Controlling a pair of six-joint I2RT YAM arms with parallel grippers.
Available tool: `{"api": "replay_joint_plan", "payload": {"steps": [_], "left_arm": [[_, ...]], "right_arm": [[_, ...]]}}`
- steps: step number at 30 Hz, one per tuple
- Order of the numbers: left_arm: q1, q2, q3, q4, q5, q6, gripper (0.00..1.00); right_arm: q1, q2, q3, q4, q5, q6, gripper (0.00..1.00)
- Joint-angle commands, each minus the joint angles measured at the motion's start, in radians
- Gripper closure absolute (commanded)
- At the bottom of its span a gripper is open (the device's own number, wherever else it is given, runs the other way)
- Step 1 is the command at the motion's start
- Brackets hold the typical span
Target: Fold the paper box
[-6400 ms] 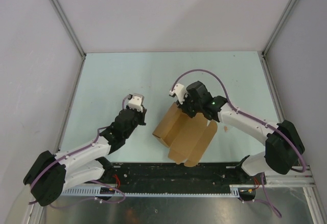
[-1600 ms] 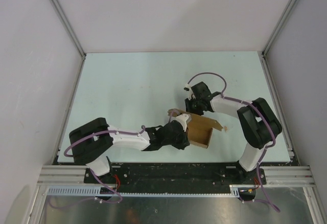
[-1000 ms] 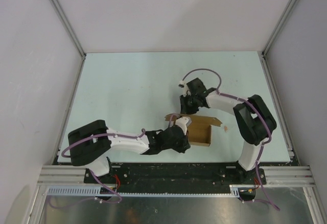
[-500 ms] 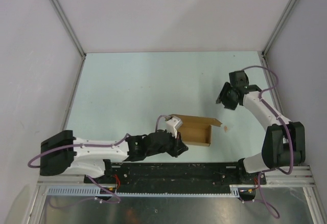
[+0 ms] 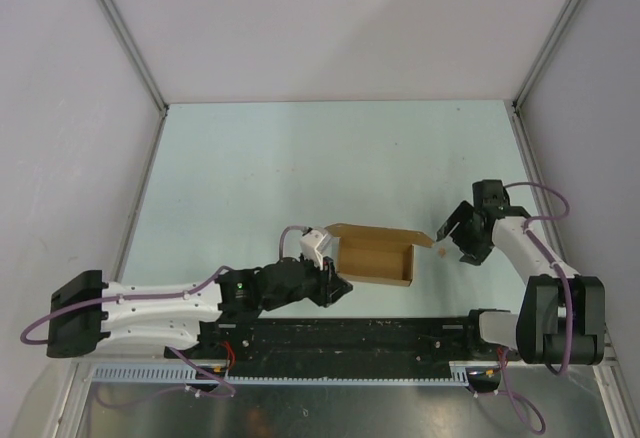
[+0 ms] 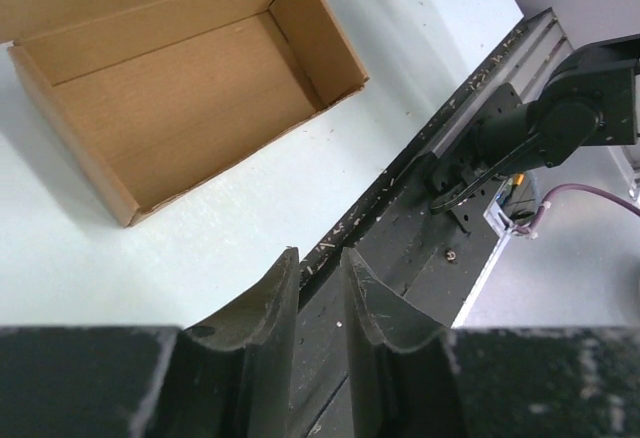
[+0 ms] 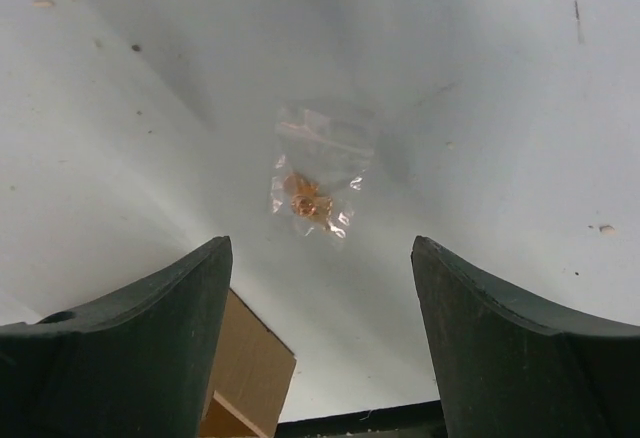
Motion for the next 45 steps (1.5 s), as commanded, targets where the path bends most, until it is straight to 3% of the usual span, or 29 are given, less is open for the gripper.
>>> {"api": "replay_joint_plan", "payload": {"steps": [1,13,16,31,35,45], "left_arm": [[-0.005,-0.017,-0.006,-0.023,-0.040,-0.012,0.71],[-0.005,-0.028,-0.026,-0.023,-0.060,-0.030,0.71],[-0.005,-0.030,-0.027,-0.026,-0.063,-0.034,0.72],[-0.005,-0.001,-0.026,-0.026,-0.067,-0.041,0.72],[-0.005,-0.002,-0.027,-0.027,-0.072,-0.044,0.72],[-0.004,-0.063,-0.018,-0.046,-0.115,-0.038,0.73]], "right_arm": [[-0.030,0.022,-0.022,0.069,-0.034,0.001,0.23],[-0.105,0.059,-0.082,0.175,-0.057,0.070,0.28],[-0.108,0.071,-0.090,0.188,-0.057,0.070,0.33],[-0.111,0.039,-0.119,0.237,-0.064,0.059,0.76],[-0.113,-0.028,-0.119,0.246,-0.048,0.038,1.00],[-0.118,-0.297,-0.070,0.217,-0.023,-0.008,1.00]]}}
